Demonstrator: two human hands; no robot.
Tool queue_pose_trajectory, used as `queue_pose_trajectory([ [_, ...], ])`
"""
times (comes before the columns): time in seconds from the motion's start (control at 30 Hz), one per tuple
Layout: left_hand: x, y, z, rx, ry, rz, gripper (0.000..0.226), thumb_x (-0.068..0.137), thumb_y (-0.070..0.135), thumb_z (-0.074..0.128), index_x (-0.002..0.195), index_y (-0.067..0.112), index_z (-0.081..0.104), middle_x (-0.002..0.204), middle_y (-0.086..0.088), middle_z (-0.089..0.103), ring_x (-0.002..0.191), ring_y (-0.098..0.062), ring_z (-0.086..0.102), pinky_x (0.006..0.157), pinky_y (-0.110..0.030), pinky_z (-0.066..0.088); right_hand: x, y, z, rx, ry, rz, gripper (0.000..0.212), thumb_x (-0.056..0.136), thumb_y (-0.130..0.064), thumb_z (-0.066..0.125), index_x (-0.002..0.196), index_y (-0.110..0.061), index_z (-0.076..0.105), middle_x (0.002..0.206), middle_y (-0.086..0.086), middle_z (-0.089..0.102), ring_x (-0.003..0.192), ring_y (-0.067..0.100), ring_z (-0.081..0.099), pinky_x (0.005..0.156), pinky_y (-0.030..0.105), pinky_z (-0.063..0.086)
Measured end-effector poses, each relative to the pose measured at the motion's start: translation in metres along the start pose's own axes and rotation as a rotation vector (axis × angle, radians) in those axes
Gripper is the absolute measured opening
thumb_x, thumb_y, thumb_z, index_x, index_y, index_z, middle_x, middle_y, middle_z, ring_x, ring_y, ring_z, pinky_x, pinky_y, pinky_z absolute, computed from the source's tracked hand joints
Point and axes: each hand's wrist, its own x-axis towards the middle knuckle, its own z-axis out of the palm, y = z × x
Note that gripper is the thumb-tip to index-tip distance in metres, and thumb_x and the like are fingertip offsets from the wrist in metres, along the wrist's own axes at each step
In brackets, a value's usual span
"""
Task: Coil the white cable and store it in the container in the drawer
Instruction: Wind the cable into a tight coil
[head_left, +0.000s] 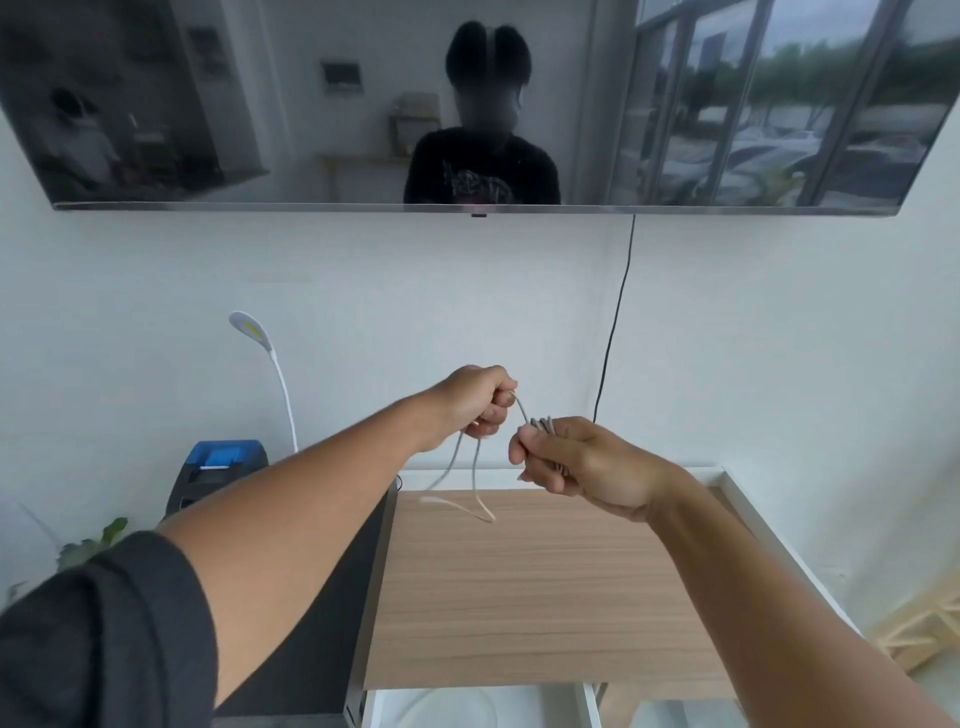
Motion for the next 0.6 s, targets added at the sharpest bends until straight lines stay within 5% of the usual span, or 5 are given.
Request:
queue_pose_trajectory([
  [0.13, -0.003, 0.011, 0.005, 0.211, 0.042, 0.14, 0.03, 0.085, 0.019, 0.039, 0.056, 0.024, 0.031, 0.052, 0.004, 0.028, 0.057, -0.025, 0.025, 0.057, -0.034, 0.026, 0.012, 0.017, -0.002, -0.111, 0.201, 0.084, 0.029, 0.107, -0.032, 0.045, 0.105, -0.013, 0.067, 0.072, -0.008, 0.073, 0.059, 0.012, 0.048, 0.074, 0.03, 0.041],
  [0.27, -0.009, 0.003, 0.017, 0.322, 0.138, 0.206, 0.031, 0.082, 0.028, 0.04, 0.051, 0.024, 0.039, 0.048, 0.009, 0.037, 0.056, -0.021, 0.036, 0.063, -0.037, 0.029, 0.025, 0.016, -0.007, -0.034, 0.278, 0.136, 0.04, 0.089, -0.021, 0.042, 0.117, -0.016, 0.069, 0.103, -0.007, 0.082, 0.075, 0.014, 0.062, 0.109, 0.043, 0.034],
  [0.33, -0.012, -0.003, 0.023, 0.271, 0.18, 0.229, 0.03, 0.082, 0.027, 0.04, 0.052, 0.024, 0.039, 0.049, 0.007, 0.039, 0.059, -0.021, 0.036, 0.062, -0.035, 0.03, 0.03, 0.008, -0.006, 0.01, 0.263, 0.019, 0.045, 0.076, -0.009, 0.034, 0.084, -0.013, 0.078, 0.096, -0.005, 0.082, 0.08, 0.013, 0.068, 0.114, 0.048, 0.032],
  [0.43, -0.017, -0.012, 0.03, 0.097, 0.201, 0.233, 0.035, 0.085, 0.018, 0.038, 0.051, 0.023, 0.044, 0.054, -0.004, 0.039, 0.059, -0.022, 0.033, 0.059, -0.034, 0.029, 0.042, 0.005, -0.008, 0.304, 0.367, -0.141, 0.025, 0.068, 0.001, 0.033, 0.049, 0.006, 0.048, 0.094, 0.01, 0.08, 0.097, 0.03, 0.075, 0.115, 0.053, 0.034],
  [0.6, -0.025, -0.037, 0.035, -0.046, 0.171, 0.13, 0.025, 0.092, 0.017, 0.038, 0.068, 0.013, 0.043, 0.05, -0.005, 0.041, 0.049, -0.016, 0.035, 0.057, -0.033, 0.032, 0.045, 0.0, -0.015, 0.797, 0.429, -0.158, 0.033, 0.099, -0.013, 0.037, 0.121, -0.012, 0.06, 0.13, 0.001, 0.075, 0.106, 0.016, 0.075, 0.109, 0.036, 0.032],
])
